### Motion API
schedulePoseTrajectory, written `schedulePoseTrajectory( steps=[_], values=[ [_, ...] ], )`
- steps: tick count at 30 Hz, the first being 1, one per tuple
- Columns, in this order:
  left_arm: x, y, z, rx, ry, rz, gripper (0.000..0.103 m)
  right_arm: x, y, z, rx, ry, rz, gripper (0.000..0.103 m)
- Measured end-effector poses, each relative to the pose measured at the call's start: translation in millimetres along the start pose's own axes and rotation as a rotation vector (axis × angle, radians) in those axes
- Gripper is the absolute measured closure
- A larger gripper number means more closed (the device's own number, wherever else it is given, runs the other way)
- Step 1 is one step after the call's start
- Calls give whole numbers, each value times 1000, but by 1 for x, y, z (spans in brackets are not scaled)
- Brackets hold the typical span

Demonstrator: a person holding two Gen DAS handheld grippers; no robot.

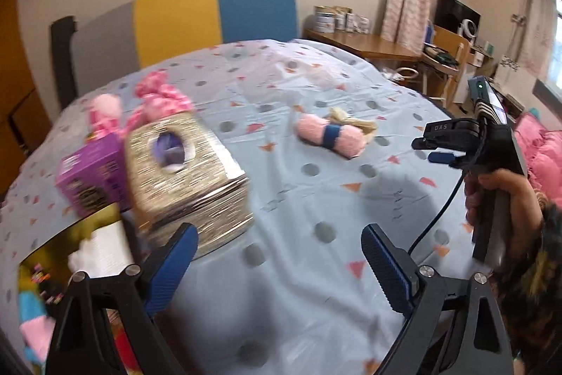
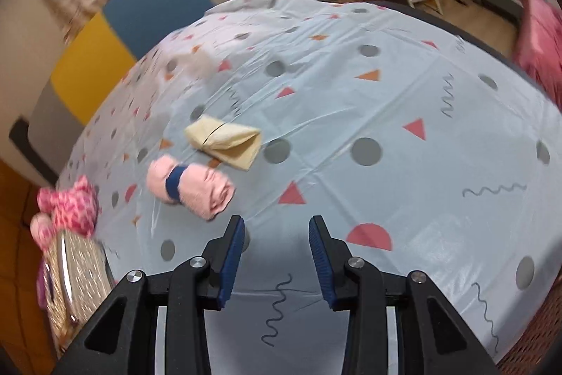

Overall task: Organize soft objects
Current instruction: 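Move both tools back to the pink rolled towel and cream gauze roll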

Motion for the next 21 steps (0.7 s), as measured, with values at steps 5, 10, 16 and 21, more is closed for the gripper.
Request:
schedulePoseTrajectory(
  steps=[5,10,16,21],
  values=[
    [30,58,27,-93,-52,-86,18,14,-6,6,13,96,31,63],
    [53,118,54,-165,-126,-137,22,13,-7,9,10,115,75,63],
    [54,187,82,-236,-263,-139,19,6,-5,5,-20,105,125,63],
    [51,236,95,-291,-337,-127,16,-1,-4,3,-37,93,158,63]
  ],
)
Point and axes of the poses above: each gripper's, at about its wrist camera, not at the fingertips, and y roughly the way its jaws point, x to its right, z to its top, the point moved 6 cm from there along y, roughly the way its jaws point, and after that the axes turned 1 degree about x, right-handed, at the moved point
